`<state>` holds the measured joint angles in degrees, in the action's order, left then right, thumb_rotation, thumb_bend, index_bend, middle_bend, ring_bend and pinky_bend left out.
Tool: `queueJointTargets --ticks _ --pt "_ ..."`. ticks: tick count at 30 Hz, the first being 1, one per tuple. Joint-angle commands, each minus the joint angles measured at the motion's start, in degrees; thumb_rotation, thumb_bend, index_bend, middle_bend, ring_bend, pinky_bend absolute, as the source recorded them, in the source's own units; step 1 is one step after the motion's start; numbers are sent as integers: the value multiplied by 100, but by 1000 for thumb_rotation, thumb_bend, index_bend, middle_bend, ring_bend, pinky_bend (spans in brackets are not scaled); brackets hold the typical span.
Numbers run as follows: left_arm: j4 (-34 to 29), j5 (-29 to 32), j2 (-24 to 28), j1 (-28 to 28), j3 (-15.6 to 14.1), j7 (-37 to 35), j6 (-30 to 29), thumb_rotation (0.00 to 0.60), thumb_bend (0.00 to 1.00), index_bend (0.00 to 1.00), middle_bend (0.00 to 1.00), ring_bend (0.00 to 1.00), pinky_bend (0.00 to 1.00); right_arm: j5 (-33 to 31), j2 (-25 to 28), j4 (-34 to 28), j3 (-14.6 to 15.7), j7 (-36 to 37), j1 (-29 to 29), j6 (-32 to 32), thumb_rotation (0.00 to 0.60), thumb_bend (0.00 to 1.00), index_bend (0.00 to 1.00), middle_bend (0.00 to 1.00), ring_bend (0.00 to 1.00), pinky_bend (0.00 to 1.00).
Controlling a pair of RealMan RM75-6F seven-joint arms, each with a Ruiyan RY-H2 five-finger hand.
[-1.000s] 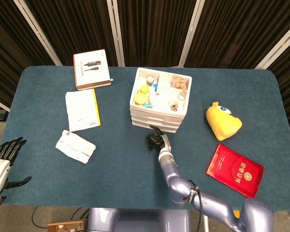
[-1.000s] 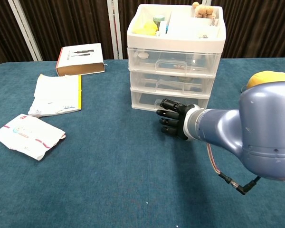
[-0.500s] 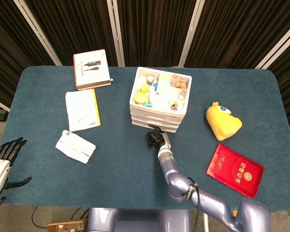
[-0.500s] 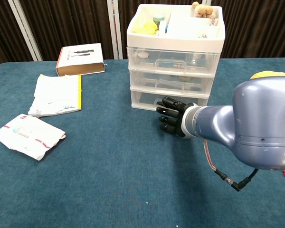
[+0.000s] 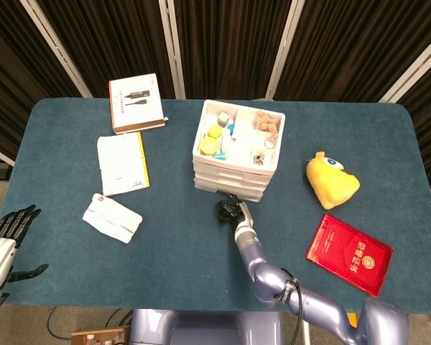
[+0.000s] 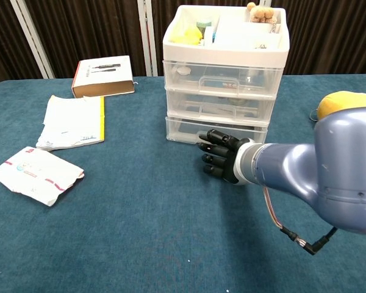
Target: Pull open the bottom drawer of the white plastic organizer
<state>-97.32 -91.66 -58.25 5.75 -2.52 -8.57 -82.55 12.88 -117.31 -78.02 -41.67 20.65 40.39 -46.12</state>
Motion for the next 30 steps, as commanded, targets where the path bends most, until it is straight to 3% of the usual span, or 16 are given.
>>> queueJointTargets --ticks 1,11,19,24,30 --pt "-6 -6 -1 -1 -4 1 -2 600 8 0 0 0 0 89 48 -145 80 39 -99 10 600 816 320 765 803 880" --pt "-4 -16 -9 -5 -7 24 -13 600 8 0 0 0 0 417 164 -710 449 122 -442 -49 600 816 313 764 800 880" --pt "2 -15 -9 -8 -3 19 -24 600 8 0 0 0 0 707 282 -1025 842 13 -611 -63 600 804 4 708 750 839" --pt "1 -22 -5 -11 -7 9 -29 600 9 0 0 0 0 1007 436 -1415 1136 -110 -755 -142 600 799 0 697 742 833" --pt "-2 -21 -3 -18 -8 8 -42 600 8 0 0 0 0 1965 640 -2129 1567 -324 -1005 -523 600 799 0 697 742 833"
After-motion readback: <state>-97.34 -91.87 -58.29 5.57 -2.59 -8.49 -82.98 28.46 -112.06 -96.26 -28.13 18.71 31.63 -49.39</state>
